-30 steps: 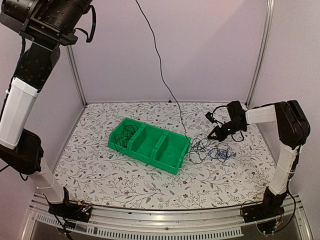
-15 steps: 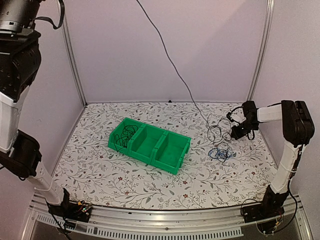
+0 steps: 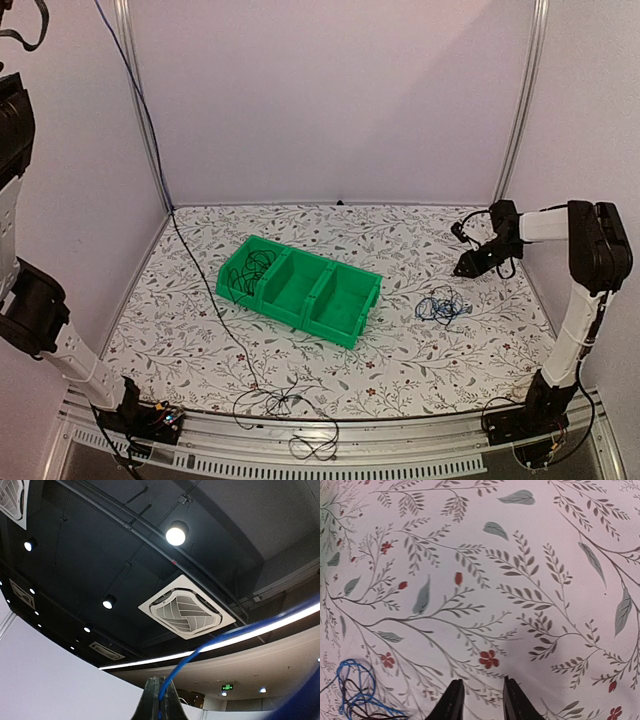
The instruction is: Untangle the cables
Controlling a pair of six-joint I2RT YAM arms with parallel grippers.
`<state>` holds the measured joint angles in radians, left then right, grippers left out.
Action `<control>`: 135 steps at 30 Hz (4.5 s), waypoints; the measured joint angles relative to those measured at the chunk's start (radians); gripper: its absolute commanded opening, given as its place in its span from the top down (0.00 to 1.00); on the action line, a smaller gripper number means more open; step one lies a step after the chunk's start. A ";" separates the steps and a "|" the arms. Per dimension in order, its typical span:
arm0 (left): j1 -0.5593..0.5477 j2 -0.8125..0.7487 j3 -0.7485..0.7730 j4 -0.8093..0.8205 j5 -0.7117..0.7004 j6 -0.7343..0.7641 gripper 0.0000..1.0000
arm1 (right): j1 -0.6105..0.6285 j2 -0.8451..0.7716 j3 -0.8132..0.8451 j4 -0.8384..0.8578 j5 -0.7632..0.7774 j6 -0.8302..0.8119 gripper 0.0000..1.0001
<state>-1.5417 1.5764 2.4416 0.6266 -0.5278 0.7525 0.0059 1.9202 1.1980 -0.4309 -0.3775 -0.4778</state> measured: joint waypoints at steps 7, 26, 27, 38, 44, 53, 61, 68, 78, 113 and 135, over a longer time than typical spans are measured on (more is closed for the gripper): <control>0.018 -0.019 -0.215 0.023 -0.118 0.052 1.00 | 0.336 -0.356 -0.117 -0.103 -0.241 -0.219 0.40; 0.093 0.266 0.105 -0.176 0.015 -0.077 1.00 | 0.668 -0.504 -0.061 -0.074 -0.493 -0.164 0.30; 0.094 0.256 0.092 -0.174 0.027 -0.084 1.00 | 0.668 -0.504 -0.060 -0.071 -0.494 -0.161 0.28; 0.201 0.115 -0.171 -0.188 -0.148 -0.097 1.00 | 0.825 -0.501 -0.113 -0.028 -0.467 -0.149 0.35; 0.382 0.064 -0.298 -0.277 -0.237 -0.156 1.00 | 0.982 -0.447 -0.108 0.020 -0.457 -0.245 0.39; 0.710 -0.037 -0.524 -0.486 -0.190 -0.418 1.00 | 1.095 -0.188 0.018 0.004 -0.467 -0.560 0.39; 0.806 -0.069 -0.742 -0.667 -0.119 -0.653 1.00 | 1.220 -0.003 0.062 0.048 -0.425 -0.674 0.35; 0.809 -0.114 -0.855 -0.748 -0.070 -0.821 1.00 | 1.286 0.085 0.145 0.100 -0.444 -0.707 0.35; 0.809 -0.262 -0.898 -0.770 0.002 -0.927 1.00 | 1.326 0.282 0.246 0.127 -0.390 -0.734 0.53; 0.812 -0.589 -0.814 -0.644 -0.506 -0.368 1.00 | 0.244 -0.394 -0.232 -0.297 -0.108 -0.776 0.96; 0.747 -0.398 -0.625 -0.788 -0.452 -0.483 1.00 | 0.125 -0.075 0.027 -0.306 -0.163 -0.551 0.38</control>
<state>-0.7952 1.1782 1.8168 -0.1612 -0.9798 0.2699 0.1307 1.8450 1.2251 -0.7364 -0.5407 -1.0290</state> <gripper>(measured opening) 0.017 0.539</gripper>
